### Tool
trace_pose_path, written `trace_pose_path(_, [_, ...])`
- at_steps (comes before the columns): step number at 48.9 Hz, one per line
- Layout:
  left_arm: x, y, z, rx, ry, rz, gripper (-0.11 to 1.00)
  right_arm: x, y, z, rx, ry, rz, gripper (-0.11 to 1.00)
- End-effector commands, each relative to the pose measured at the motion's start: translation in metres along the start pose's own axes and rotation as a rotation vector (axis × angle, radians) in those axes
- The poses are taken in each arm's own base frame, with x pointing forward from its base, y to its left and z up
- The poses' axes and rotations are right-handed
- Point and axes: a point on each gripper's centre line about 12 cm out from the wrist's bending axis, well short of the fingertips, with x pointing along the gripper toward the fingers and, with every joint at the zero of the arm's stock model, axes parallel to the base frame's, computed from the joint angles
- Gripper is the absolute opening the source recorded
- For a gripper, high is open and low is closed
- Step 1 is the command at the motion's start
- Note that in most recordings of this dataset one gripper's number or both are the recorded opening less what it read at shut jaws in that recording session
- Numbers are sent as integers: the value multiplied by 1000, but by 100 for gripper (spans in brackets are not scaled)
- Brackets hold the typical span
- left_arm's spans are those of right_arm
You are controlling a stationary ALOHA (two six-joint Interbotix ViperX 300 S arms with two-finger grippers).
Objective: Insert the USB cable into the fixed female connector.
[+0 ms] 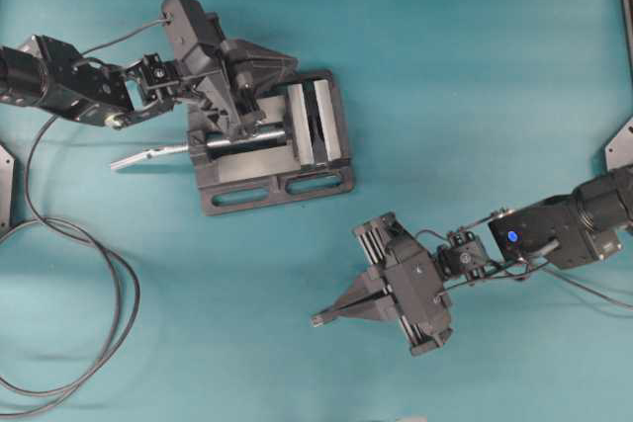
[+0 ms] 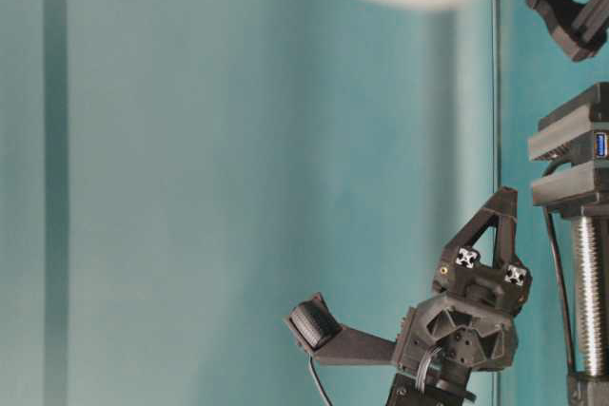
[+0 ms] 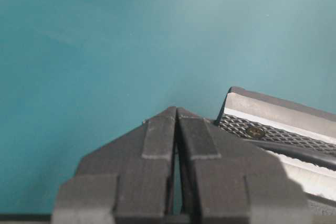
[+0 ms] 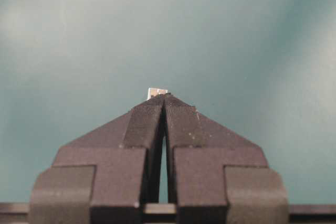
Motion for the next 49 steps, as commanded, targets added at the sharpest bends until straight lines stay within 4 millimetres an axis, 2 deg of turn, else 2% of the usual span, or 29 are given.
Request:
trace_pose_path(1, [-2, -8, 23, 11, -65, -28, 1, 1, 0, 12, -1, -40, 0, -1])
trace_pose_path(4, [-6, -11, 28, 14, -75, -36, 6, 0, -1, 18, -4, -50, -2, 4])
trace_pose_path(6, [-9, -11, 29, 15, -78, -39, 10, 0, -1, 21, -8, -50, -3, 1])
trace_pose_path(14, [-21, -19, 28, 22, -64, -60, 5, -2, -2, 19, -8, -21, -4, -2])
trace_pose_path(22, [-33, -31, 27, 33, -34, -95, 5, -2, -2, 19, -5, -18, -4, -2])
trace_pose_path(27, [-42, -35, 31, 42, -22, -108, 9, -2, -2, 19, -4, -15, -5, -2])
trace_pose_path(32, [-55, -37, 36, 45, -18, -117, 26, -2, -2, 19, -7, -10, -4, -2])
trace_pose_path(40, [-76, -41, 44, 37, -18, -137, 74, -1, -2, 19, -4, -12, -5, -2])
trace_pose_path(44, [-89, -46, 48, 35, -22, -157, 93, -1, -2, 19, -5, -12, -4, -2])
trace_pose_path(46, [-96, -50, 50, 37, -31, -174, 96, -1, -2, 19, -7, -12, -4, -2])
trace_pose_path(49, [-108, -57, 54, 37, -50, -205, 95, -1, -2, 19, -7, -12, -4, -2])
